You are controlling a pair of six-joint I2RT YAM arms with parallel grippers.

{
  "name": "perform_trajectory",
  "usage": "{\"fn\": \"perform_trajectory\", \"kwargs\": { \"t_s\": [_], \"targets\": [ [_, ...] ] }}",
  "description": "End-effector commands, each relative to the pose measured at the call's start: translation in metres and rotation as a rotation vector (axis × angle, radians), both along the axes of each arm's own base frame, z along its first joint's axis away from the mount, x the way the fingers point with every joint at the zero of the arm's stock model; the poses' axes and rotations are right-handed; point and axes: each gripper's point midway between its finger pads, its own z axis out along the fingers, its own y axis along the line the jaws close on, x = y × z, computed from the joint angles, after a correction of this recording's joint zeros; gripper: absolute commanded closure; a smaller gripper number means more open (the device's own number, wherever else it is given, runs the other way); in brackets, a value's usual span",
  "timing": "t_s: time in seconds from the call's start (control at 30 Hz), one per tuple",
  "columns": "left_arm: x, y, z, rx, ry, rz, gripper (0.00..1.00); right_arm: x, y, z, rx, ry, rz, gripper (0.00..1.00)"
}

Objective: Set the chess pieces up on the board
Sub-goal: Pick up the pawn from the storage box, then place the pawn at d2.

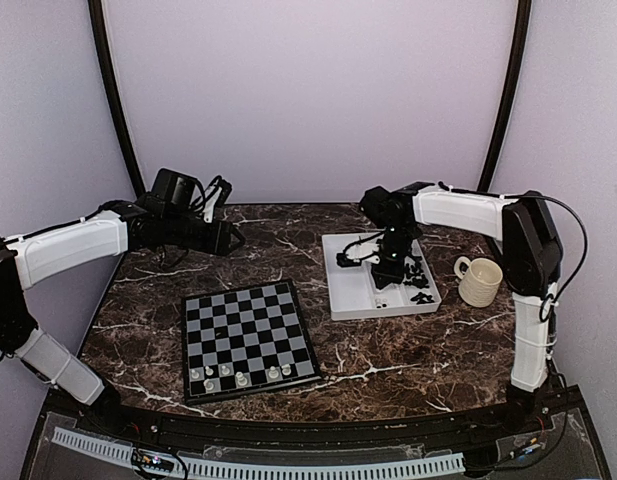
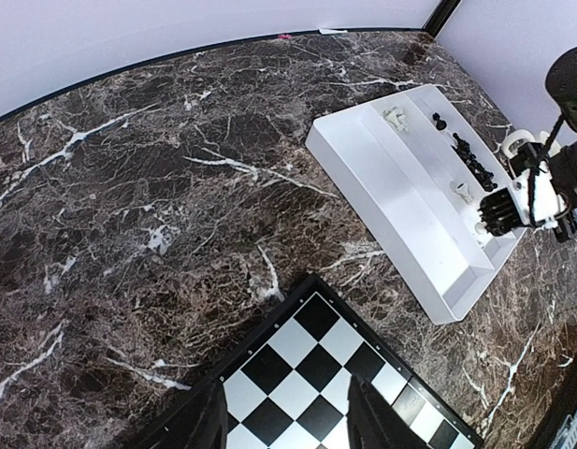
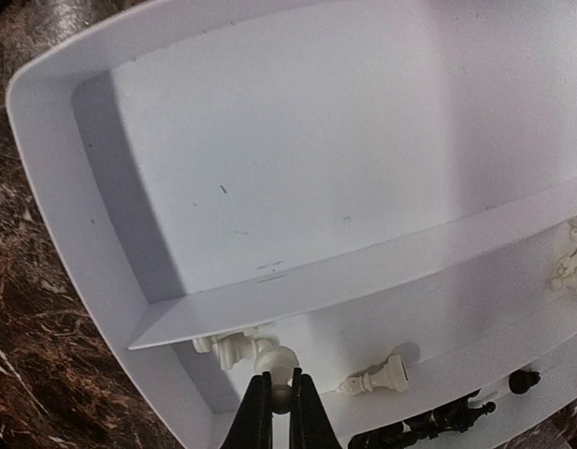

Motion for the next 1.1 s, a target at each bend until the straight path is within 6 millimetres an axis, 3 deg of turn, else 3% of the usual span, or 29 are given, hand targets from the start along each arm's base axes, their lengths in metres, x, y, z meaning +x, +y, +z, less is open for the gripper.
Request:
{"fn": "perform_trajectory", "kwargs": {
  "t_s": [0.0, 0.17, 0.3, 0.63, 0.83, 1.07],
  "targets": [
    [-0.004, 0.003, 0.016, -0.021, -0.046, -0.010, 0.54, -0.019, 0.042, 0.048, 0.061, -0.085, 0.088, 1.00],
    [-0.004, 0.007, 0.017, -0.005, -0.058, 0.010, 0.54, -0.049, 0.102, 0.070, 0.116, -0.138, 0.227, 0.99],
    [0.001, 0.020, 0.016, 0.029, -0.065, 0.070, 0.54, -0.076, 0.149, 0.073, 0.137, -0.157, 0.352, 0.99],
    [0.006, 0.038, 0.022, 0.049, -0.078, 0.139, 0.54, -0.124, 0.247, 0.051, 0.187, -0.202, 0.537, 1.00],
    [0.006, 0.042, 0.027, 0.054, -0.097, 0.152, 0.54, -0.150, 0.273, 0.031, 0.182, -0.198, 0.617, 1.00],
    [0.004, 0.041, 0.030, 0.042, -0.098, 0.144, 0.54, -0.176, 0.293, 0.026, 0.228, -0.159, 0.655, 0.99]
  ]
}}
